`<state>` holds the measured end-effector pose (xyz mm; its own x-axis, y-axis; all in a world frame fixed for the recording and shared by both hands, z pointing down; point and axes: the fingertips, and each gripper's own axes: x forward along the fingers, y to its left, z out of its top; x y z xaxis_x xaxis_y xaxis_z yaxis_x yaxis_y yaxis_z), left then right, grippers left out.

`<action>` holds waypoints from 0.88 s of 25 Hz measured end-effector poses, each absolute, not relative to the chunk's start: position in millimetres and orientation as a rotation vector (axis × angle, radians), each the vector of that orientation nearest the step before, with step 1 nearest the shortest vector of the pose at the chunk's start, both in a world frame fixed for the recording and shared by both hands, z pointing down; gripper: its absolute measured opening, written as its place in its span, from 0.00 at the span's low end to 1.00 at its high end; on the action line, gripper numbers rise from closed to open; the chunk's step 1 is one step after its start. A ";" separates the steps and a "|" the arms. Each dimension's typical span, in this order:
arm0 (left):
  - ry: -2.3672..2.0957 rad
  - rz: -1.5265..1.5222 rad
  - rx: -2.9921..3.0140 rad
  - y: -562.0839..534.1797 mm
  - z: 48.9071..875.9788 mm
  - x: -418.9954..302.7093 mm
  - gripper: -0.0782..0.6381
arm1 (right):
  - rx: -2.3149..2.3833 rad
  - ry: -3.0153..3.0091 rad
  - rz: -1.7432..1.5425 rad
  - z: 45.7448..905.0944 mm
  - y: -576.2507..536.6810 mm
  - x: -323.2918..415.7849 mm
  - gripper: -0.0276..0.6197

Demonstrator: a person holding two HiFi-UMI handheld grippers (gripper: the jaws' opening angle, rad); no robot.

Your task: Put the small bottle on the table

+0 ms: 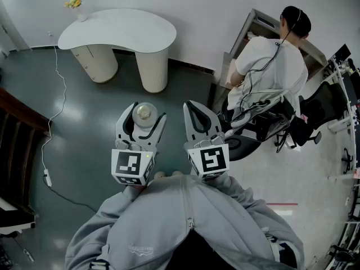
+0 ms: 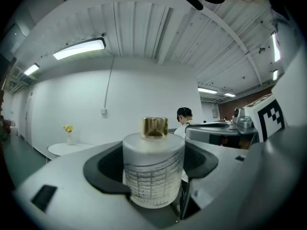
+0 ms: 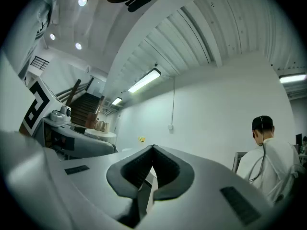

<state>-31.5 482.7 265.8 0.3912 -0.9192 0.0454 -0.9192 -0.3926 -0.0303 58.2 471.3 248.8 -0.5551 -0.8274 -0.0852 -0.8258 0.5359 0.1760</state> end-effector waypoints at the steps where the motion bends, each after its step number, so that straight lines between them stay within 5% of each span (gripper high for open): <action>1: 1.731 -0.086 -2.619 481.6 265.0 -28.7 0.58 | 1.477 -2.746 -0.311 247.7 469.9 60.8 0.08; 22: 1.738 -0.080 -2.626 427.4 269.2 8.9 0.58 | 1.430 -2.798 -0.303 252.7 414.1 92.4 0.08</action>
